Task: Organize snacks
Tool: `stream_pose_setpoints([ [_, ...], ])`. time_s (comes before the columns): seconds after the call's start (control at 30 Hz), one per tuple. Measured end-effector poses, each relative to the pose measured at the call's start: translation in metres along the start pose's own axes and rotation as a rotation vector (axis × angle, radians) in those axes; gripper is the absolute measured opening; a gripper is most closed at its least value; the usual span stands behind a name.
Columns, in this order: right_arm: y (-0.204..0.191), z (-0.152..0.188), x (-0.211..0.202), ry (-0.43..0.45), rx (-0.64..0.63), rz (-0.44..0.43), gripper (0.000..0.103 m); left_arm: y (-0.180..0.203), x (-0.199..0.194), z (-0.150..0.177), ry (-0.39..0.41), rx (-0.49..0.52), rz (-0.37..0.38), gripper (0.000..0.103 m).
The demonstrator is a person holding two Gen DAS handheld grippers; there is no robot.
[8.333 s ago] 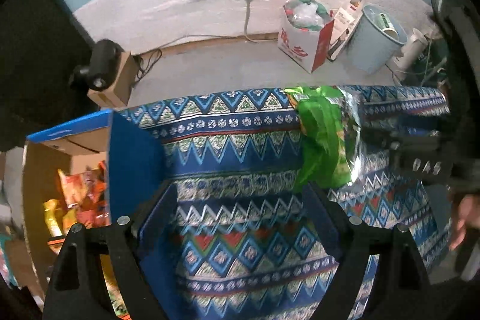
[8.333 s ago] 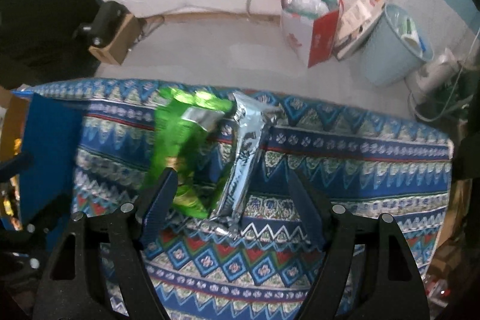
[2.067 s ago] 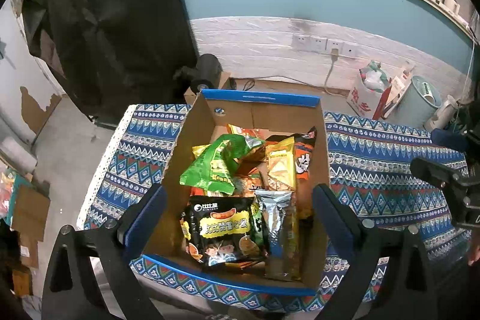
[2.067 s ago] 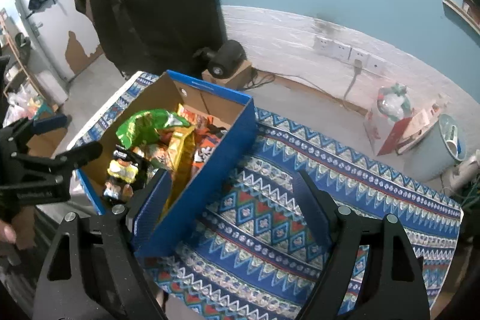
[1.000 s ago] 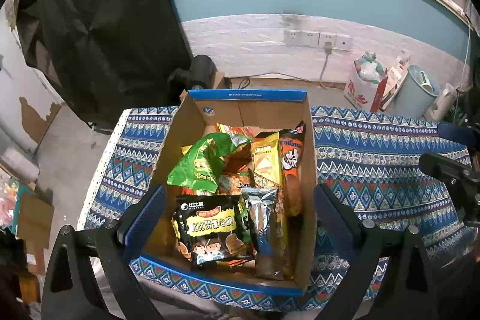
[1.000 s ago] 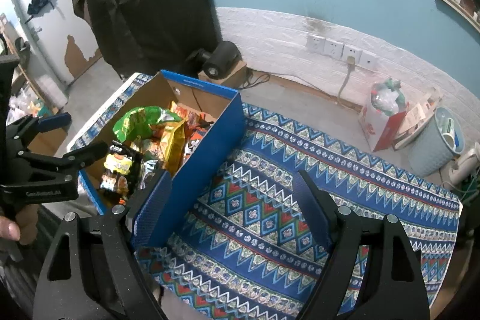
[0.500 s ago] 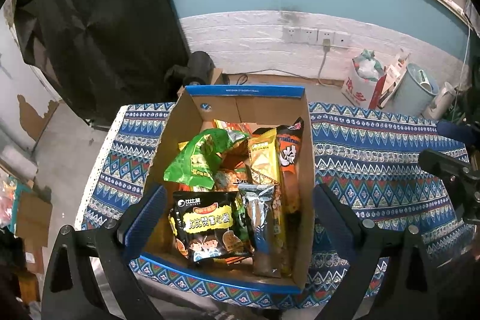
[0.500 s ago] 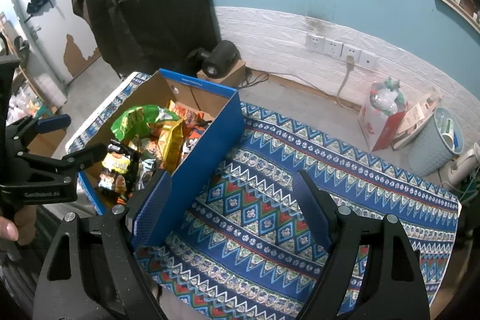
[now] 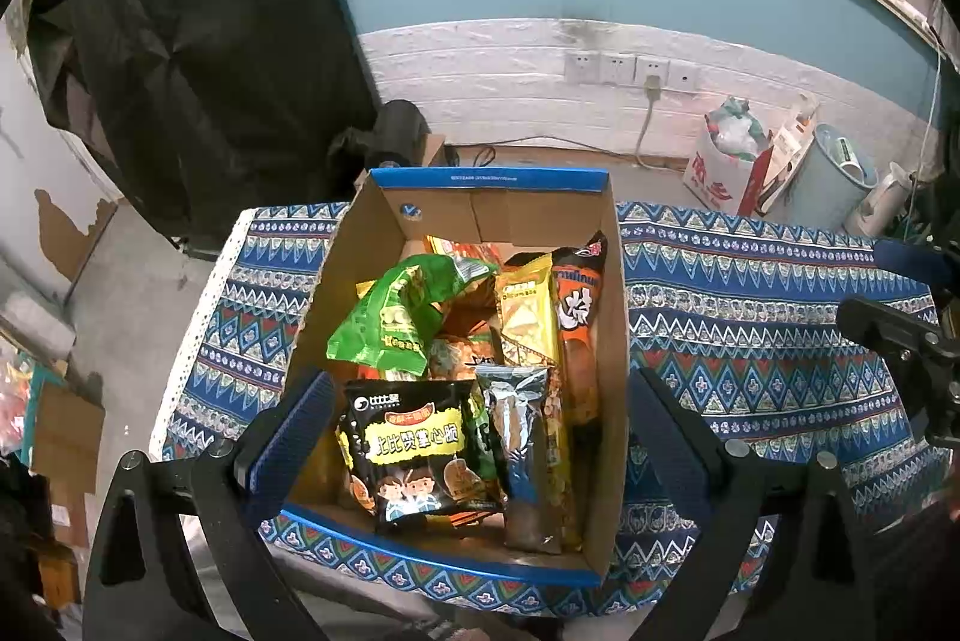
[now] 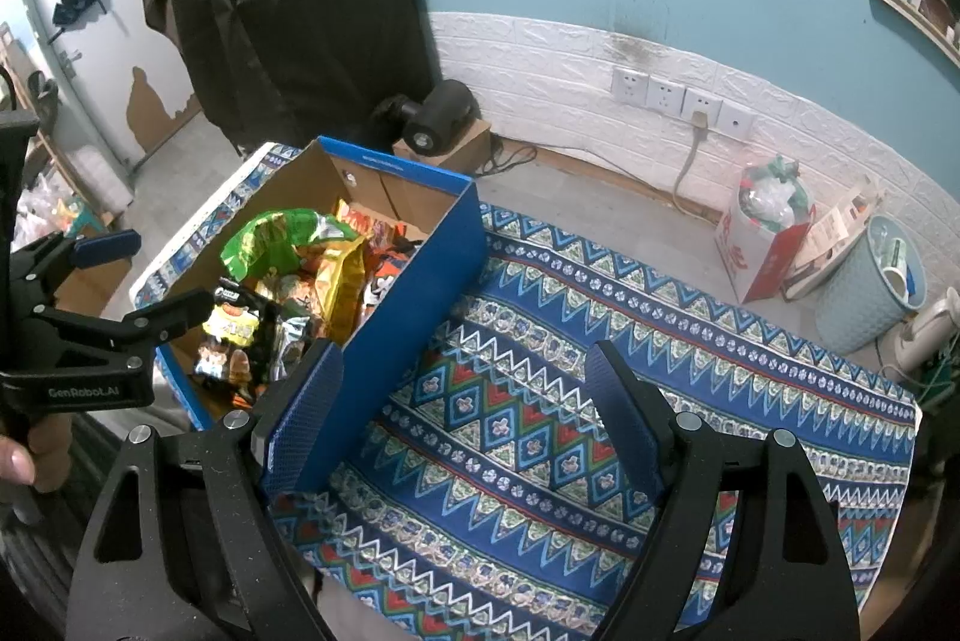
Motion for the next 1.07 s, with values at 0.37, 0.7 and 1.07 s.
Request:
stream_pose_setpoints([
  [0.37, 0.0003, 0.0003, 0.0000, -0.001, 0.000, 0.001, 0.082, 0.0021, 0.0008, 0.0010, -0.004, 0.006, 0.002, 0.098],
  [0.7, 0.0044, 0.0000, 0.0009, -0.004, 0.003, 0.007, 0.082, 0.0057, 0.0017, 0.0017, -0.010, 0.012, 0.015, 0.098],
  [1.07, 0.0047, -0.0002, 0.0008, -0.005, 0.002, 0.007, 0.082, 0.0061, 0.0022, 0.0027, -0.012, 0.005, 0.016, 0.098],
])
Point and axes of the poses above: each gripper's, at about its wrist camera, not at the fingertips, and x roughly the way its jaws point, y to its right, z to its underside, the point moved 8 cm from there along x, roughly the way its jaws point, and after that the axes turned 15 degrees about x, right-handed, at the moved point
